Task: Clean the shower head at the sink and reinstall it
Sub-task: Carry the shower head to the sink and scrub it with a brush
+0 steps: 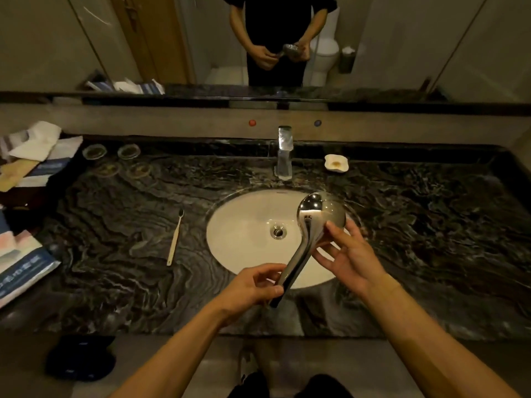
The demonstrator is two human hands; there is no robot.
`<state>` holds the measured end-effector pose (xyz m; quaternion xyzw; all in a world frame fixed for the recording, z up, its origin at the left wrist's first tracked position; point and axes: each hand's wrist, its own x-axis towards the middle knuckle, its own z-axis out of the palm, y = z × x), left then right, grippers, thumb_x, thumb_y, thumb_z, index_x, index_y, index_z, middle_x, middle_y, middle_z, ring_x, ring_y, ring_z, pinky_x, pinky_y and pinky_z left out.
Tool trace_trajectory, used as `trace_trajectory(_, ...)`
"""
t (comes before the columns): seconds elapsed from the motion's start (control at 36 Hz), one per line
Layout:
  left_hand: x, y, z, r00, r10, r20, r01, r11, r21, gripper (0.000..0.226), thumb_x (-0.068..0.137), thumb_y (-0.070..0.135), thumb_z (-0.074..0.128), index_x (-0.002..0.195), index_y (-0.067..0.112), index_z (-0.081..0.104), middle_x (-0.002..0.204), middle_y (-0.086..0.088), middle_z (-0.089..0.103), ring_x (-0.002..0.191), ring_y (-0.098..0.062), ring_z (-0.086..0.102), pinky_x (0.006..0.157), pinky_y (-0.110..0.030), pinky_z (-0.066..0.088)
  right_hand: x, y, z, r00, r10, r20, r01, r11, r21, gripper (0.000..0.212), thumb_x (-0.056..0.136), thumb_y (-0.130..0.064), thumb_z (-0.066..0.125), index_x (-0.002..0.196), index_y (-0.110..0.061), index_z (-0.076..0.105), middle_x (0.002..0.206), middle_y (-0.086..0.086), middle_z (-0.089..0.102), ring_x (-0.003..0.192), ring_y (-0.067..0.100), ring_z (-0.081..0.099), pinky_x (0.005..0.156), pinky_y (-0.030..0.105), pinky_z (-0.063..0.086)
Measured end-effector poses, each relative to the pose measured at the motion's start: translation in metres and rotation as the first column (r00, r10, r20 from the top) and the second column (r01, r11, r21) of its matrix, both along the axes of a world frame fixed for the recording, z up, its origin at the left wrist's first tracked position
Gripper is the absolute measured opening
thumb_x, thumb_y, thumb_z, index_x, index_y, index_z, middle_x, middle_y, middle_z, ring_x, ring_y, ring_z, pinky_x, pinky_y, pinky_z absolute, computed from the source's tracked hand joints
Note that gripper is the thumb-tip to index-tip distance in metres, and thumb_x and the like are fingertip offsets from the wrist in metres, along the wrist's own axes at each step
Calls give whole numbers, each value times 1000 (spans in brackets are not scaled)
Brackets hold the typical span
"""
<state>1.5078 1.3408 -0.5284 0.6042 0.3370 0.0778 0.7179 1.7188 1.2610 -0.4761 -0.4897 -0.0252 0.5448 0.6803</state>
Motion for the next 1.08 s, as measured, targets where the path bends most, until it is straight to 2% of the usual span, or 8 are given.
trace_trajectory(0.17,28,38,-22,999,1,-34,-3,999,-53,42,85,0,66,124,14,60,99,-4,67,86,-21,64,75,-29,54,10,45,-24,995,14,101,0,991,-131,60,88,-12,69,135,-36,39,122,13,63,107,30,67,81,51,57)
trace_trajectory(0.25,44,49,-35,997,9,-77,-12,1000,-29,40,85,5,67,123,18,60,104,-7,67,87,-28,68,81,-35,58,13,58,-46,978,112,178,-74,976,-206,90,84,-10,74,146,-47,21,123,11,65,108,30,67,86,52,56)
trace_trajectory(0.33,59,51,-43,990,14,-138,-14,1000,-3,39,85,8,68,121,22,58,111,-13,65,90,-24,67,74,-27,59,15,70,-67,957,173,232,-109,958,-265,107,82,-5,76,152,-48,8,124,10,64,108,27,66,77,44,58)
trace_trajectory(0.56,91,39,-69,950,138,-279,-112,988,109,46,79,20,75,114,37,50,100,3,57,81,-14,62,65,-23,59,23,96,-117,918,189,349,-41,920,-391,73,86,-8,73,146,-32,38,125,15,62,96,30,70,81,50,60)
trace_trajectory(0.83,94,50,-76,939,24,-344,64,968,243,45,77,42,74,116,40,49,104,8,57,81,-11,64,69,-24,57,40,100,-141,969,185,166,-109,916,-385,49,94,-7,63,140,-19,49,122,7,64,99,29,69,83,51,59)
trace_trajectory(0.92,78,67,-74,918,82,-387,107,890,443,33,85,49,62,115,39,53,103,12,57,87,-4,57,79,-29,53,42,99,-144,978,194,78,-152,914,-375,45,93,-4,62,134,-18,51,121,11,63,98,30,68,77,48,60)
trace_trajectory(1.0,43,99,-82,871,353,-341,-4,700,715,26,88,39,63,111,29,59,100,7,58,90,-10,54,80,-31,49,42,97,-146,976,216,15,-197,914,-355,45,92,-3,64,132,-18,49,125,16,63,98,32,68,77,50,59)
trace_trajectory(1.08,-4,137,-90,690,617,-379,72,462,884,30,87,32,65,112,17,60,108,-11,59,98,-32,55,83,-42,47,40,98,-147,975,220,-20,-214,918,-334,51,92,-3,64,136,-18,43,122,19,65,98,34,69,76,50,60)
